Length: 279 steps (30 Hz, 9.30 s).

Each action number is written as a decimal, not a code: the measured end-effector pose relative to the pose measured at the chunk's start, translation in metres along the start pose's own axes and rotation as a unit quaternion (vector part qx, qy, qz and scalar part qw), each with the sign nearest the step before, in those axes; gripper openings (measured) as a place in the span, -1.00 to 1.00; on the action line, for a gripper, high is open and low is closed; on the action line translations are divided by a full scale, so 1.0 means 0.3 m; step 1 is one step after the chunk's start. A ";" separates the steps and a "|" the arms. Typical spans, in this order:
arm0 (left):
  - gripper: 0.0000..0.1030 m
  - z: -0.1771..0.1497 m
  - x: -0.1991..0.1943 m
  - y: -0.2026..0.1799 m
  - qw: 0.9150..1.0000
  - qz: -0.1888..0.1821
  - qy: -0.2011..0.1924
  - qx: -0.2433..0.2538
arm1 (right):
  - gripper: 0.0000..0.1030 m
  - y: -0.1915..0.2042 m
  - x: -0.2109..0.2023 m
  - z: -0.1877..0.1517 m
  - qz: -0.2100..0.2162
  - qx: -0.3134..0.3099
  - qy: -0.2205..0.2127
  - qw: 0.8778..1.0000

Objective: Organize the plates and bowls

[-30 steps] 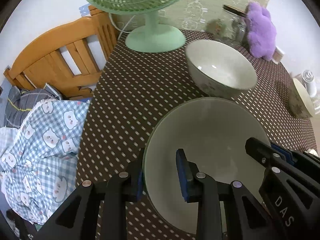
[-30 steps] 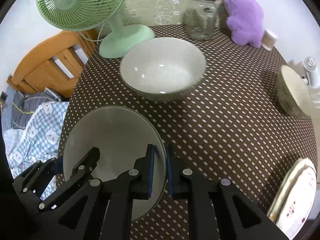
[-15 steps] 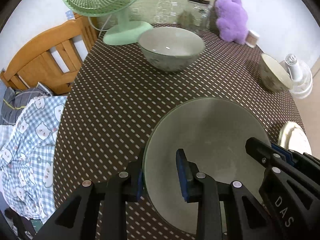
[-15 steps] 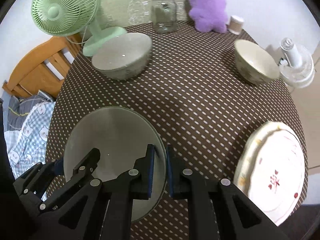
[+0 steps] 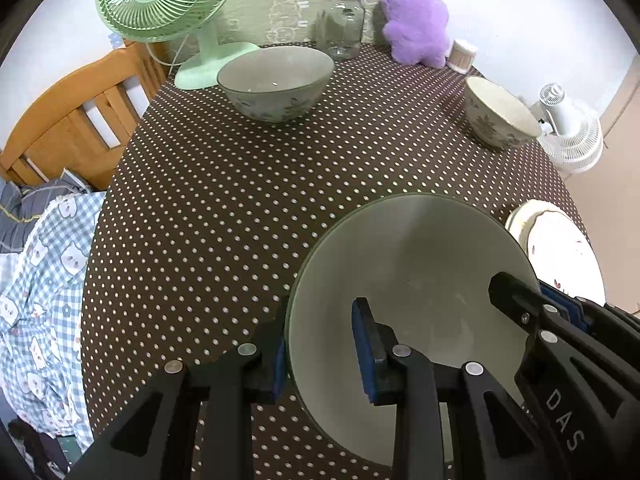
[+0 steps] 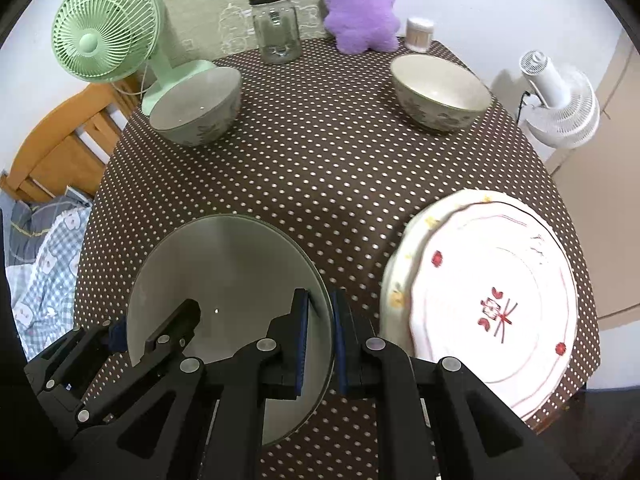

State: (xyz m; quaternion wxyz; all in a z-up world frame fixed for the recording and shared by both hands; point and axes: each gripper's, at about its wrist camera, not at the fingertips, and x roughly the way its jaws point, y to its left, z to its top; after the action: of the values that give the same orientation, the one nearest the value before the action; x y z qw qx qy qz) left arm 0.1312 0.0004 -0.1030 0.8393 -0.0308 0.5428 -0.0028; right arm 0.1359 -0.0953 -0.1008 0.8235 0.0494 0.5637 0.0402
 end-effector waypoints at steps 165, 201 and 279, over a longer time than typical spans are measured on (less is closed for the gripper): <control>-0.32 0.285 -0.125 0.049 0.997 0.035 -0.054 -0.051 | -0.58 0.064 -0.075 0.355 0.055 -0.039 -0.039 0.997; -0.33 -0.019 -0.093 -0.064 1.000 0.002 0.015 -0.015 | -0.58 -0.085 -0.088 0.022 0.032 -0.020 0.021 0.999; -0.11 -0.055 -0.033 -0.066 0.998 0.034 0.034 -0.026 | -0.81 -0.044 -0.018 -0.012 0.033 -0.057 0.029 0.997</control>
State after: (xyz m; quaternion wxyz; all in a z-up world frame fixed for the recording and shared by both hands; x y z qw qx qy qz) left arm 0.1127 -0.0197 -0.0997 0.8187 -0.0342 0.5719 0.0389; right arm 0.1307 -0.1089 -0.0987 0.8065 0.0194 0.5822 0.1011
